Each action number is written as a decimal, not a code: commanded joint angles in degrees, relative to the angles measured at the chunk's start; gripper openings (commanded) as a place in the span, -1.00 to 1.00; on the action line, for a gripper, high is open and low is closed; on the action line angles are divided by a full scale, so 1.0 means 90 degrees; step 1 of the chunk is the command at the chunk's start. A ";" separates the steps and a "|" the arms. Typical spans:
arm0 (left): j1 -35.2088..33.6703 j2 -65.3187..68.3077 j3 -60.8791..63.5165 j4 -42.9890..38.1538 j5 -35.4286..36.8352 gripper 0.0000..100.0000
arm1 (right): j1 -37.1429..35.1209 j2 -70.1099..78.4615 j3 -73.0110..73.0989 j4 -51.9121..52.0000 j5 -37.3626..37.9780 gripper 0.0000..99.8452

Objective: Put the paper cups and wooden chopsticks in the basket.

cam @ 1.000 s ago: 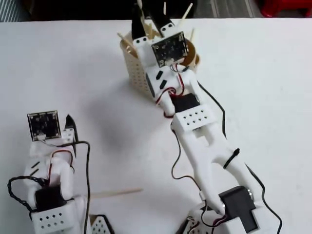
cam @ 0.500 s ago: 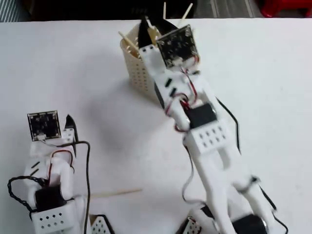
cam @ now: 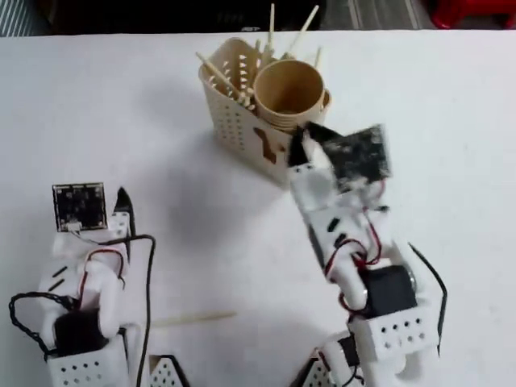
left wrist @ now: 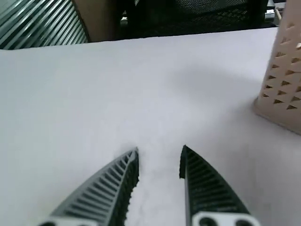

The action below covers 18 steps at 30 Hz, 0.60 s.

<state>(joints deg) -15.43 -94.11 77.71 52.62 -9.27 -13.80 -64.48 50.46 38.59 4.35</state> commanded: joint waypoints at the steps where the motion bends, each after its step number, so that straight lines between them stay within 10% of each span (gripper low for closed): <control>1: 0.0806 -0.0024 -0.1055 0.0791 -0.0811 -0.68 | 0.0825 0.0034 0.0244 0.0132 -0.0430 -0.90; 18: 0.3443 0.2642 -0.2422 0.2589 -0.2442 -0.56 | 0.2212 0.2437 0.1377 -0.2164 -0.1084 -0.89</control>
<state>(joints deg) 10.68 -82.42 60.22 74.95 -25.36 4.04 -45.49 63.38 23.56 -4.18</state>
